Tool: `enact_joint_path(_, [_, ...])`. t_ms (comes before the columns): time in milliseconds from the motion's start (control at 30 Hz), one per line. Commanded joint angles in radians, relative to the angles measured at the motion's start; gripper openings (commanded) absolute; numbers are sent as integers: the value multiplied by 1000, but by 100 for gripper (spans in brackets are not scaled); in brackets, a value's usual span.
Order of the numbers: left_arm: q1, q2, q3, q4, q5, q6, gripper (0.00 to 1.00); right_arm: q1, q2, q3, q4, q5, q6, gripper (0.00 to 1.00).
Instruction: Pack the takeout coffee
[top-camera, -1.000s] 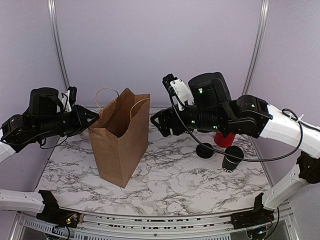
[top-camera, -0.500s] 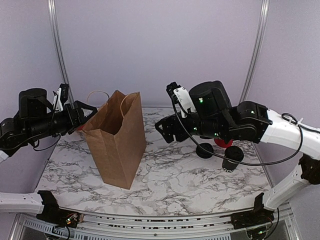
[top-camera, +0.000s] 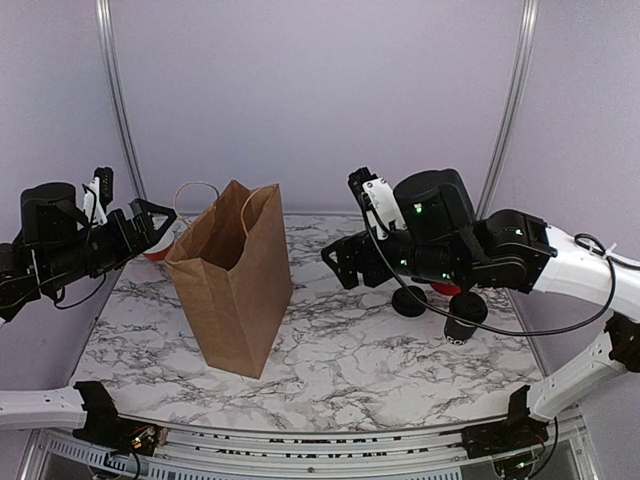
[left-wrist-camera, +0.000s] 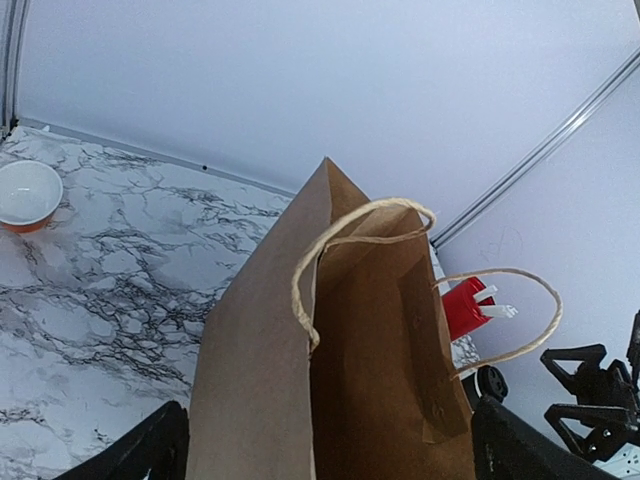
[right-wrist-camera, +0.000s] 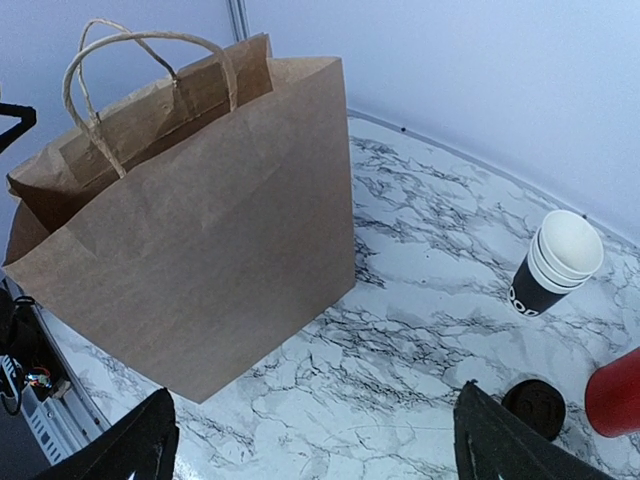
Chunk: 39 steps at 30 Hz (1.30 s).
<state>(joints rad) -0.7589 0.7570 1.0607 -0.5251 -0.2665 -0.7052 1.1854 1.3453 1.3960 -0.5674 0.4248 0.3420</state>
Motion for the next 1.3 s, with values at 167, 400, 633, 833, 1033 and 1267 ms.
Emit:
enact_joint_path(167, [35, -3, 32, -120, -216, 59, 99, 3, -64, -55, 24, 32, 45, 99])
enact_joint_path(400, [187, 37, 24, -133, -128, 90, 99, 3, -99, -86, 21, 45, 64, 100])
enact_joint_path(633, [455, 51, -96, -73, 199, 91, 99, 2, -147, -118, -14, 79, 83, 100])
enact_joint_path(833, [523, 70, -264, 20, 331, 57, 99, -25, -205, -177, -62, 127, 117, 100])
enact_joint_path(1033, [522, 93, -451, 122, 396, 22, 98, -121, -275, -309, -74, 65, 152, 100])
enact_joint_path(1267, [477, 129, -646, 287, 439, -64, 98, -160, -289, -382, -71, 24, 167, 100])
